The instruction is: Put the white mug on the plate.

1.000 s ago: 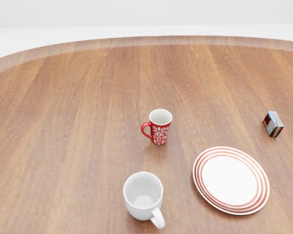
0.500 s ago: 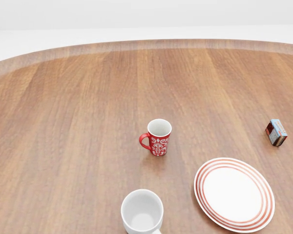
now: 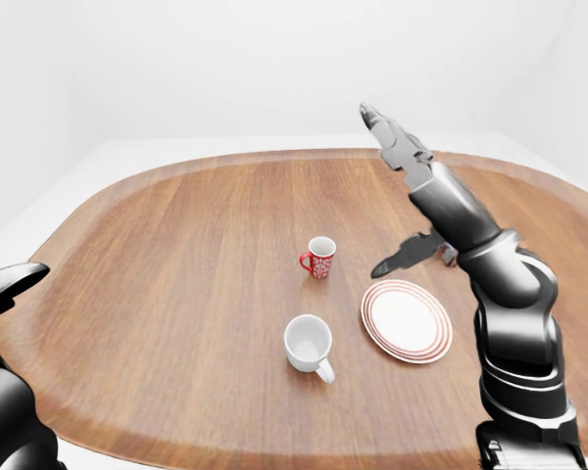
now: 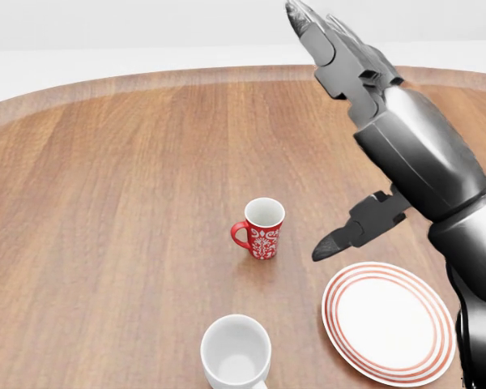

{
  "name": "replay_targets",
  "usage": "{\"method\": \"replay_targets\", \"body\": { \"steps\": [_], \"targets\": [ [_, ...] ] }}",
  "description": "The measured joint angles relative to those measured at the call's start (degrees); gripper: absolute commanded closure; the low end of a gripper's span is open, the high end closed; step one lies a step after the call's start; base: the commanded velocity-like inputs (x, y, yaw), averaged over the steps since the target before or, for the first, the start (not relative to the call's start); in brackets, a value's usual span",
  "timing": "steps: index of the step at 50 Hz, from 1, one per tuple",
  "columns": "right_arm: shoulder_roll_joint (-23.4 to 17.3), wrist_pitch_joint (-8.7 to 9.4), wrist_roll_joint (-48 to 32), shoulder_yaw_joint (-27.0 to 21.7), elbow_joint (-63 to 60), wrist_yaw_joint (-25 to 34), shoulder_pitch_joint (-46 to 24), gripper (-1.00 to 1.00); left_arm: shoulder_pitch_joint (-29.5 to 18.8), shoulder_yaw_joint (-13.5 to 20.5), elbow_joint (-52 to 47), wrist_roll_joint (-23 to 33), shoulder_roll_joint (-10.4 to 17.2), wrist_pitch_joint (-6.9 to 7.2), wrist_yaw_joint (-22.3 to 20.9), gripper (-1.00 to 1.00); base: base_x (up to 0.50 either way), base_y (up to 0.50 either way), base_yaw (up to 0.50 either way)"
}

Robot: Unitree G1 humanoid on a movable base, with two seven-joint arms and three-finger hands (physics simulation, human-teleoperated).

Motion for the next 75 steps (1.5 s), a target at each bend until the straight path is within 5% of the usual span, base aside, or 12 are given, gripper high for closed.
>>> {"method": "replay_targets", "body": {
  "steps": [7, 21, 33, 75],
  "targets": [
    [5.24, 0.0, -18.78, 4.35, 16.77, 13.32, -9.43, -1.0, -0.07, -0.25, 0.09, 0.3, -0.09, 0.0, -0.1, -1.0, 0.0, 0.0, 0.0],
    [12.23, 0.0, -35.7, 7.49, 46.98, 13.32, -22.81, -1.0, 0.03, -0.49, 0.43, 0.81, -0.39, 0.0, -0.47, -1.0, 0.0, 0.0, 0.0],
    [14.84, 0.0, -43.45, 9.82, 61.5, 13.32, -24.28, -1.0, 0.14, -0.61, 0.39, 1.02, -0.59, 0.0, -0.6, -1.0, 0.0, 0.0, 0.0],
    [25.9, 0.0, -58.88, 15.91, 52.93, 13.32, -10.13, -1.0, 0.13, -1.01, 0.77, 1.61, -0.93, 0.0, -0.95, -1.0, 0.0, 0.0, 0.0]
  ]
}}
